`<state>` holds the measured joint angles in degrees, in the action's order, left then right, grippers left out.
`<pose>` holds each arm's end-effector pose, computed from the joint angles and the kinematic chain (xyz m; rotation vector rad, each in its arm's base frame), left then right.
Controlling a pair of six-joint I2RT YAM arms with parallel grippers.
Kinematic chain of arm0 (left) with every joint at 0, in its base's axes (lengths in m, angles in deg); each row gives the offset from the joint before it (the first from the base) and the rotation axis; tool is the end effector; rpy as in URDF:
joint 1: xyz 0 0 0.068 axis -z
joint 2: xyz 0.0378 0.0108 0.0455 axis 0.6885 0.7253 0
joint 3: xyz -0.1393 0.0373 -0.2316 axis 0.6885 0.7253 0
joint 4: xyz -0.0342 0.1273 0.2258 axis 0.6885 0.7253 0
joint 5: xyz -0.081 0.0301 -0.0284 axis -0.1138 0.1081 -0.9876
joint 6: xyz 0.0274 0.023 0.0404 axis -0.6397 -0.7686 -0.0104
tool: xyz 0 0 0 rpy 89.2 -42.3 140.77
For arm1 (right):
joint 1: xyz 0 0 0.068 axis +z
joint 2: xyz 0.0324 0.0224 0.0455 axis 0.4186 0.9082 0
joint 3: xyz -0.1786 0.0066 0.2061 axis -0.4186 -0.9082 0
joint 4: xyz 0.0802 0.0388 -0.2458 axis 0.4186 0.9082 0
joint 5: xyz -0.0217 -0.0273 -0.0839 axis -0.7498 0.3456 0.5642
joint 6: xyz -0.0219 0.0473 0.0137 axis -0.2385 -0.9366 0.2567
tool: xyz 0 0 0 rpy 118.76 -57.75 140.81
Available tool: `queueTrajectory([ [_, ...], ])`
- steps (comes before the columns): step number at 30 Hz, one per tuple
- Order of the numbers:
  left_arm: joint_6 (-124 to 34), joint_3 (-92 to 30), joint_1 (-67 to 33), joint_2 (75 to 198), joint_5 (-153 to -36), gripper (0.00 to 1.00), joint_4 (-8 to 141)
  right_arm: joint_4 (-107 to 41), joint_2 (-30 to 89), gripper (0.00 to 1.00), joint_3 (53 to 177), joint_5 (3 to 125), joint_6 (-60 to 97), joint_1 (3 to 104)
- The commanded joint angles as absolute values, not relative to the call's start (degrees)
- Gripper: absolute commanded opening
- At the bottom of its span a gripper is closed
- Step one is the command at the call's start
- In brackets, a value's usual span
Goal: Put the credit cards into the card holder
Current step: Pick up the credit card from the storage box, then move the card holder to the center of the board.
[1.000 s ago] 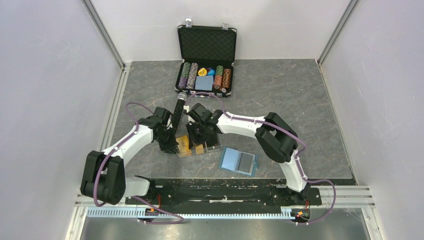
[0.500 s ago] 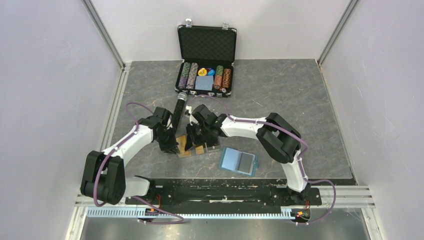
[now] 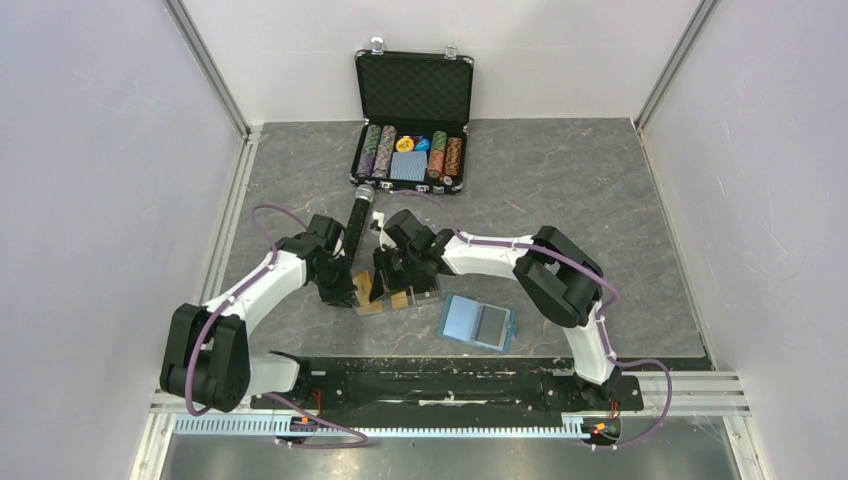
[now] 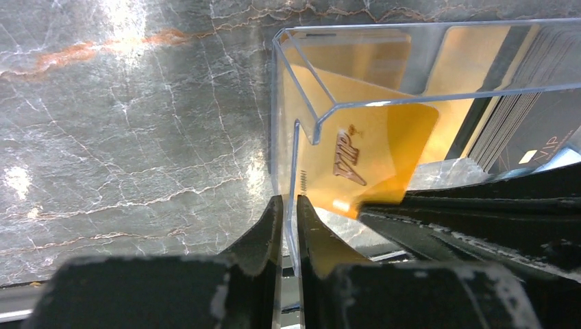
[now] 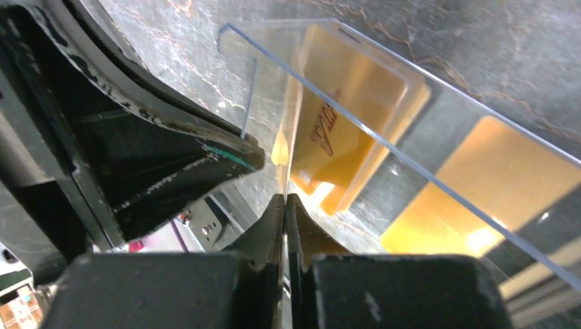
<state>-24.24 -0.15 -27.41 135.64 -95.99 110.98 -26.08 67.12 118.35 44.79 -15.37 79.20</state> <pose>0.2043 -0.0654 0.1798 -0.3891 2.9310 -0.3853 0.2454 0.3714 0.1585 -0.5788 2.6568 1.2265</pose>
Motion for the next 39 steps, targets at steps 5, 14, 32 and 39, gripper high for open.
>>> queueTrajectory([
  [5,-22.38,-2.16,-26.73,132.29,-90.63,0.04,113.17,-16.65,53.72,0.00,118.00,49.11,-8.11,76.69],
  [14,-24.10,-8.76,-26.64,124.73,-88.70,0.40,118.54,-18.11,35.17,0.00,101.59,46.63,-10.09,69.66],
  [32,-15.49,-20.09,-1.31,140.71,-93.48,0.42,107.24,-75.24,9.36,0.00,59.21,20.53,-60.31,46.23],
  [39,-13.81,-26.73,6.91,150.62,-93.78,0.42,103.68,-103.67,8.85,0.00,46.15,20.94,-81.85,41.86],
])
